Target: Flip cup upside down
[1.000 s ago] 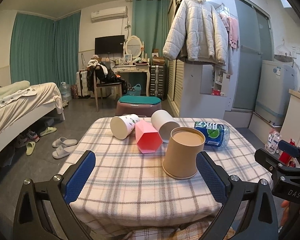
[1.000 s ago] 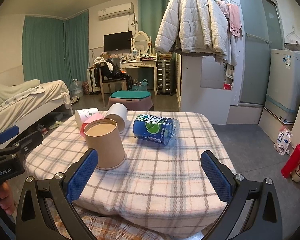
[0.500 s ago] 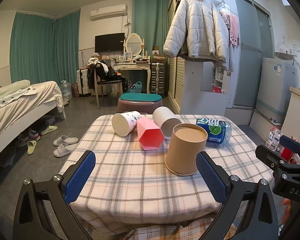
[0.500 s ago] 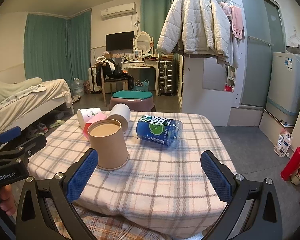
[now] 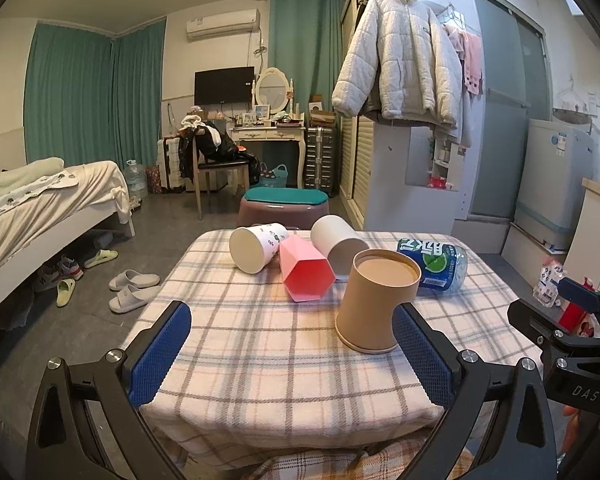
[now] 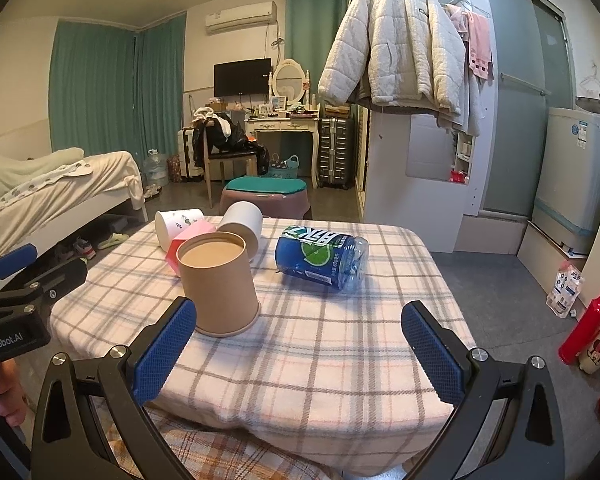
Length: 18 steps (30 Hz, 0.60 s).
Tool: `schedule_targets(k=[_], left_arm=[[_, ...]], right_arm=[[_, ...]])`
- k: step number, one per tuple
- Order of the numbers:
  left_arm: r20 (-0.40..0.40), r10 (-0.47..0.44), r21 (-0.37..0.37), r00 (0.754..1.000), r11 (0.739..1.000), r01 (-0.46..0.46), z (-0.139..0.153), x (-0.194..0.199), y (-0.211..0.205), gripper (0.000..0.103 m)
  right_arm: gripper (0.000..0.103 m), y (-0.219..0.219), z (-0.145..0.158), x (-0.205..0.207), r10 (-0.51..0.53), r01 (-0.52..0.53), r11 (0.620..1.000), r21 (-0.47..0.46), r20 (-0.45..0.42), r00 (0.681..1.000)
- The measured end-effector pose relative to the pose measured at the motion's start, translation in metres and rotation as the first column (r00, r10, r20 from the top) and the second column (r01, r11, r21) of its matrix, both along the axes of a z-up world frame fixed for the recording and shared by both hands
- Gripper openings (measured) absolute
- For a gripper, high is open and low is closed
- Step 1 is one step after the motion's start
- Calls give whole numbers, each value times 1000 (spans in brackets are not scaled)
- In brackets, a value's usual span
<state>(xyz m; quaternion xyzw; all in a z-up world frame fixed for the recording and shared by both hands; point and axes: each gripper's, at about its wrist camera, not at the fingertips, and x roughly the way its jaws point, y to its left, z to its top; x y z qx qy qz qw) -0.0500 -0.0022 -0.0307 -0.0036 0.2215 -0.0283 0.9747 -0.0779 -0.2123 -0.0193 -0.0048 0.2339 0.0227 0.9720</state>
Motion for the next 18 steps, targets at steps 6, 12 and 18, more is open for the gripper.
schedule_targets(k=[6, 12, 18], left_arm=[[0, -4, 3, 1000, 1000, 4, 2, -3, -1, 103], [-1, -2, 4, 1000, 1000, 2, 1, -3, -2, 103], [-1, -2, 4, 1000, 1000, 2, 1, -3, -2, 103]], right_arm=[[103, 0, 0, 0, 1, -1, 1000, 0, 4, 1000], [103, 0, 0, 1, -2, 2, 1000, 3, 5, 1000], [103, 0, -1, 0, -2, 2, 1000, 5, 7, 1000]])
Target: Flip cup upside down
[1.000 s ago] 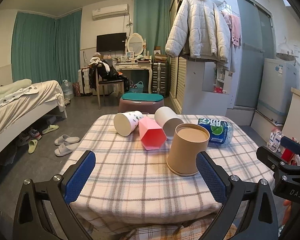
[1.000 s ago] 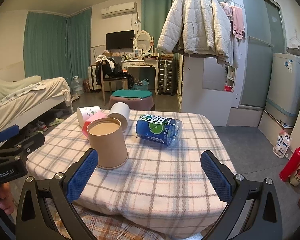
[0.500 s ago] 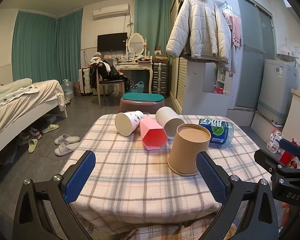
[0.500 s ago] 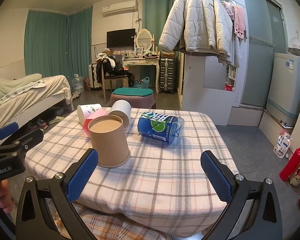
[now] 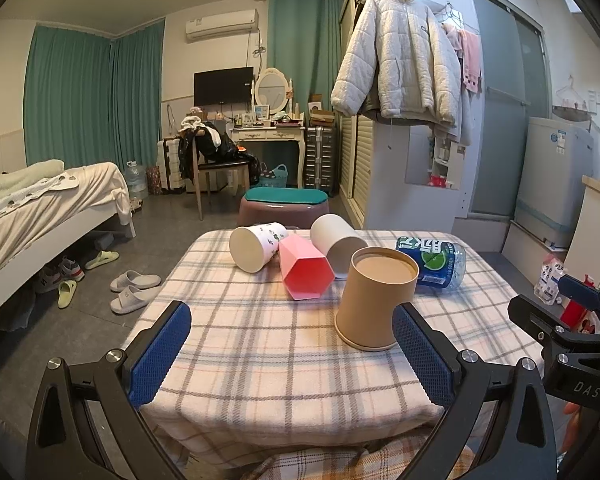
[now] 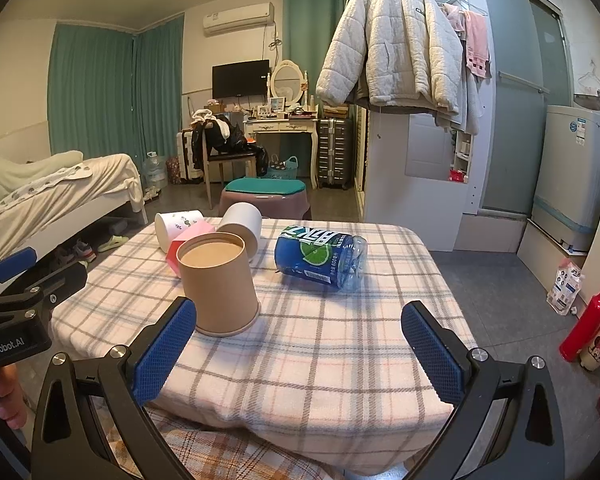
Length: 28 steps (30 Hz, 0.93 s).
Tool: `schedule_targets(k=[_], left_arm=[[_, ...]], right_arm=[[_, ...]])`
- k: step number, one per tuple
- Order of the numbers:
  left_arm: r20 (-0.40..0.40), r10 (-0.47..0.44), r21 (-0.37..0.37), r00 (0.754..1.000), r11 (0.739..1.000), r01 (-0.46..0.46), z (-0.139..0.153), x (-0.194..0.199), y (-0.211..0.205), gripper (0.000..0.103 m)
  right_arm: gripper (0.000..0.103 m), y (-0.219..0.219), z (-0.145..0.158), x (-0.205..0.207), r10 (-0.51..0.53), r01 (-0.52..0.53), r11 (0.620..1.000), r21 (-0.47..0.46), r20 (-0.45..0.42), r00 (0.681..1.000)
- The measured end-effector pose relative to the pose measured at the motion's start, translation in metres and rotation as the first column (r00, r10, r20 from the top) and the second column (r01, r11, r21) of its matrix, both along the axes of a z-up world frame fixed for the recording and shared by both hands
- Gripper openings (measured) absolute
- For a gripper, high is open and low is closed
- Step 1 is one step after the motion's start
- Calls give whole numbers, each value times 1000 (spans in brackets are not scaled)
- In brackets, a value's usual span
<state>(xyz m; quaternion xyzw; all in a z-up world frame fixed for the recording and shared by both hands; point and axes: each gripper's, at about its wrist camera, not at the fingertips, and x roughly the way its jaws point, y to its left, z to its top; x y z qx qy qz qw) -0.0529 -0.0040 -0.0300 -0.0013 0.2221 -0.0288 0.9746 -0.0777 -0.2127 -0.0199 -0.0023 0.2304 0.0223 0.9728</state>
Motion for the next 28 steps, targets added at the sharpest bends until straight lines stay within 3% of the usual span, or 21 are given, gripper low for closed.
schedule_targets(k=[28], left_arm=[[0, -2, -2, 1000, 1000, 2, 0, -2, 0, 103]], right_arm=[[103, 1, -3, -1, 3, -3, 1000, 5, -9, 1000]])
